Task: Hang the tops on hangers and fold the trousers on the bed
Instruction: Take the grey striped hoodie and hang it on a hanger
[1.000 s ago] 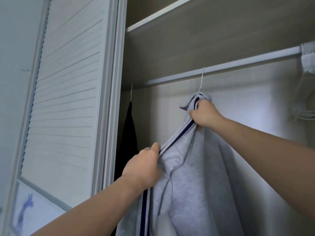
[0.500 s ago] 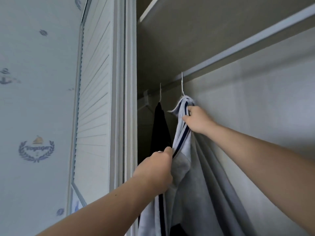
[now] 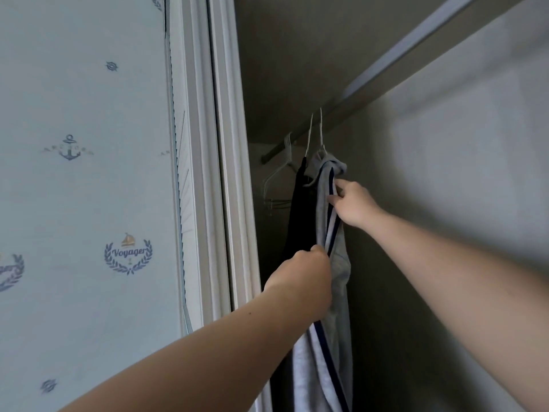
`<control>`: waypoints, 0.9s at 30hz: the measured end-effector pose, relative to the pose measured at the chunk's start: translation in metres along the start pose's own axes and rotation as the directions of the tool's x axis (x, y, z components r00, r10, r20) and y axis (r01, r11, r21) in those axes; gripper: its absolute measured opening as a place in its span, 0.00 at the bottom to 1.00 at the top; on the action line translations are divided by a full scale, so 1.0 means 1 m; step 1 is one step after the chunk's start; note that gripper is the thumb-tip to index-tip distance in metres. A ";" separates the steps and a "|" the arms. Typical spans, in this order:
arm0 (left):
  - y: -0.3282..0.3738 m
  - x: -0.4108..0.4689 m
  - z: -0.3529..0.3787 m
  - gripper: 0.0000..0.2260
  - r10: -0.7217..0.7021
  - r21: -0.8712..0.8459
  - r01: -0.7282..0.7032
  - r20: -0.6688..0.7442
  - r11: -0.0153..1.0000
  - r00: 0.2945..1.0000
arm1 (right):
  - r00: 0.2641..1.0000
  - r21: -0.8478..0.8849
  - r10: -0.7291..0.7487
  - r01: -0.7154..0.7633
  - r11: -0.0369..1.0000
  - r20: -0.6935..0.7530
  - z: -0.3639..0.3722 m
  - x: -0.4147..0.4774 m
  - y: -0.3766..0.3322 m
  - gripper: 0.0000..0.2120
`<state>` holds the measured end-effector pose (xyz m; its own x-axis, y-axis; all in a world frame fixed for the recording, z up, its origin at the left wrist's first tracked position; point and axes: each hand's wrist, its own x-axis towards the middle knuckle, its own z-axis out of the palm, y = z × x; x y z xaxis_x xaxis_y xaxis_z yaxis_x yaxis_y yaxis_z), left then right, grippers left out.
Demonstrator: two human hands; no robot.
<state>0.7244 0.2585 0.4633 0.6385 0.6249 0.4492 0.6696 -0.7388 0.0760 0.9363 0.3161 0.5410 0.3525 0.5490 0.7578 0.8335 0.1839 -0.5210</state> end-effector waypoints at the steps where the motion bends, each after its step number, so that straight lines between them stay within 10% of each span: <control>1: 0.001 0.000 0.002 0.23 -0.004 0.010 0.004 0.001 1.000 1.000 | 1.000 0.022 -0.005 0.005 1.000 -0.004 0.000 -0.002 0.003 0.16; 14: -0.029 -0.097 -0.015 0.24 0.366 0.246 -0.304 -0.269 0.920 0.891 | 0.940 -0.153 -0.335 0.321 0.935 -0.072 -0.043 -0.113 -0.045 0.32; 27: -0.174 -0.342 -0.071 0.32 0.053 0.313 0.028 -0.250 0.949 0.967 | 0.781 -0.096 -0.597 0.619 0.780 0.185 0.029 -0.310 -0.199 0.29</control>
<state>0.3619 0.1554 0.3596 0.5583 0.5020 0.6606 0.7726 -0.6048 -0.1934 0.6488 0.1329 0.3985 -0.3009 0.4694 0.8301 0.9087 0.4051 0.1003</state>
